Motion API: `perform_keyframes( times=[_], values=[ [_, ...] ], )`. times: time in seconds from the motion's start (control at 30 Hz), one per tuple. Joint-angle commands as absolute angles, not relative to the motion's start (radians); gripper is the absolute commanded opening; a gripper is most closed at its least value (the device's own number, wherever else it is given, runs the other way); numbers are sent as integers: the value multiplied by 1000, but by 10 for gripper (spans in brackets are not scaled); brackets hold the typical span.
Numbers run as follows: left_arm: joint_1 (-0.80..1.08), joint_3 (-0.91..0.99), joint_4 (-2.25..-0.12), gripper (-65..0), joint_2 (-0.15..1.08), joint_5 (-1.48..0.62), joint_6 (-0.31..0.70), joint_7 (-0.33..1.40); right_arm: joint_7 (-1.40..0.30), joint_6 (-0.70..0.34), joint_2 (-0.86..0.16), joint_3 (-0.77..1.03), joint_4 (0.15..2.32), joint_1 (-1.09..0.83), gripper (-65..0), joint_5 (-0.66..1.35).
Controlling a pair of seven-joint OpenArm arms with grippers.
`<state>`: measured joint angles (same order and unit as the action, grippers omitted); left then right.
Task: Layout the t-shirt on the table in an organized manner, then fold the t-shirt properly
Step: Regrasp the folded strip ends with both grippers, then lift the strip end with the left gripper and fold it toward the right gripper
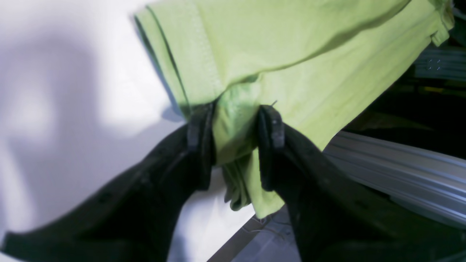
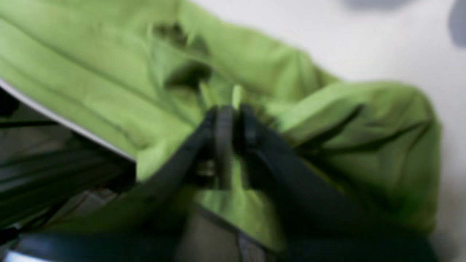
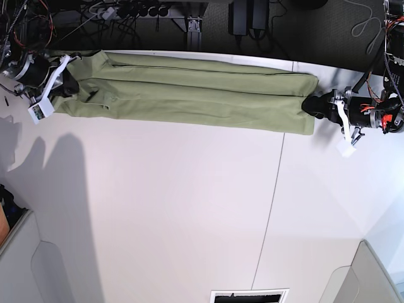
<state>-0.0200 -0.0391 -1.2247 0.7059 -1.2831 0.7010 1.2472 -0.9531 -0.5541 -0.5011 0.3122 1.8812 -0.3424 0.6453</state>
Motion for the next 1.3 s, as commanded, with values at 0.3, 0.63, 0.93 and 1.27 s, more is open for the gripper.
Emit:
perform_keyframes(
  times=[0.3, 0.63, 0.93, 1.27],
  values=[
    [-30, -34, -1229, -368, 698, -1256, 698, 1245, -926, -550, -512, 404, 1963, -361, -325, 708],
    [-30, -33, -1229, -359, 698, -1255, 698, 1232, -868, -536, -483, 437, 1859, -361, -650, 659],
    [-30, -33, -1229, -244, 698, -1225, 698, 1199, -732, -558, -481, 437, 1540, -330, -650, 621],
    [-30, -33, -1229, -244, 670, -1037, 698, 1034, -770, -558, -478, 436, 1489, -194, -650, 670]
  ],
)
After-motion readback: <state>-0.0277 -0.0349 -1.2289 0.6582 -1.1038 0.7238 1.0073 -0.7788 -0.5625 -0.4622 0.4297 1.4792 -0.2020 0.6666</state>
